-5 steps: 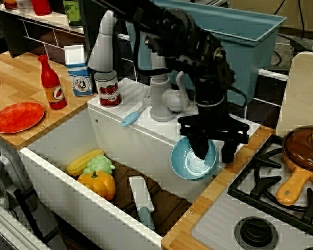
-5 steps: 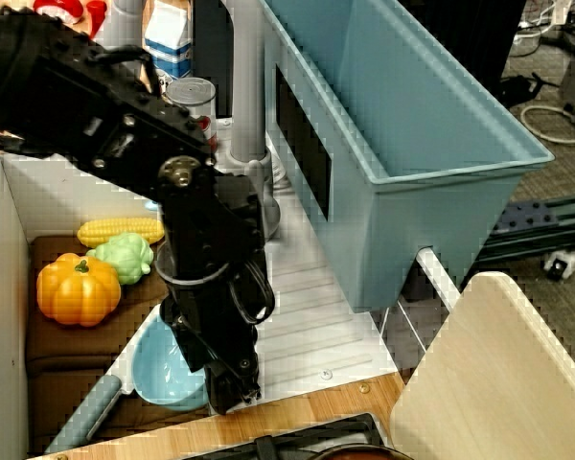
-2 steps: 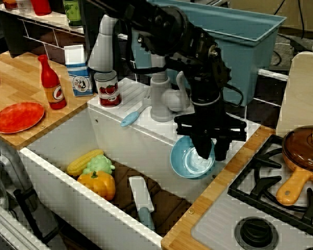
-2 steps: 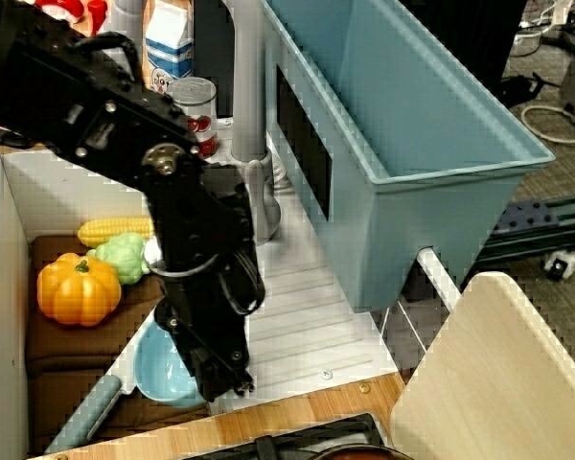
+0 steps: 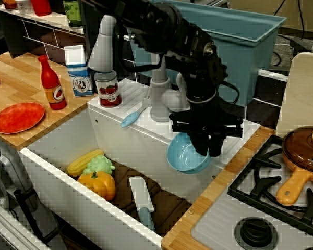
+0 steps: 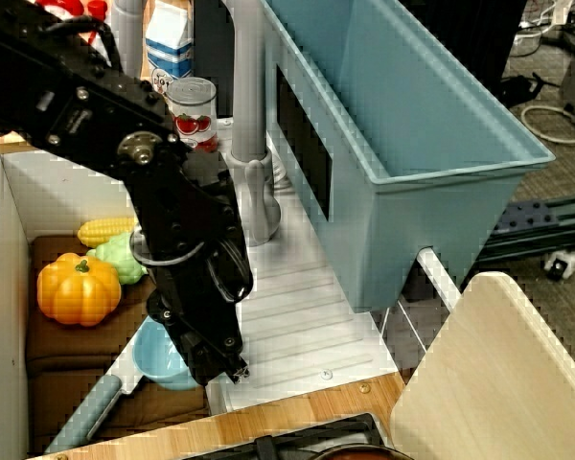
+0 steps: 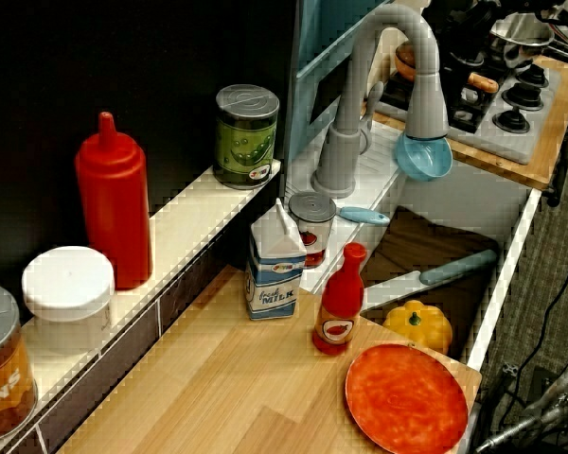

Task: Lift bowl

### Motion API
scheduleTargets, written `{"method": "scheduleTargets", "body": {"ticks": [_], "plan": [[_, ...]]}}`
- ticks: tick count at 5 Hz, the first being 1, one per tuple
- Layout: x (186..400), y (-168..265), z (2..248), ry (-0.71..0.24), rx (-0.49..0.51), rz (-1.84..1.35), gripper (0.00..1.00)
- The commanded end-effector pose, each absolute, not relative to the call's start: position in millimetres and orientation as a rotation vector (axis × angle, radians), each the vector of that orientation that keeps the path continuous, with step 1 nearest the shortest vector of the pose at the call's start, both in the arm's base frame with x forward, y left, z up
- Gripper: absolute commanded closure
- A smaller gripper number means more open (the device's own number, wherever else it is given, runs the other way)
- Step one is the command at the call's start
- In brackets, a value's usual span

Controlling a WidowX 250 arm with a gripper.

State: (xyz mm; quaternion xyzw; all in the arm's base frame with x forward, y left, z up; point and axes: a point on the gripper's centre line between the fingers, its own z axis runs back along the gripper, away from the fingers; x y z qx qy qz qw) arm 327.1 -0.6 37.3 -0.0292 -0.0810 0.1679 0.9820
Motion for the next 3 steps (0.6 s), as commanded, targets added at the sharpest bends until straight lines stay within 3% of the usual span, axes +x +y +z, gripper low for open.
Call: {"method": "scheduleTargets", "body": {"ticks": [1,3], "plan": [[326.2,3.1,57.0,-0.237,-0.061,0.370,1.00],[322.8,5.6,59.2,-0.238,-0.069,0.379,1.00]]}}
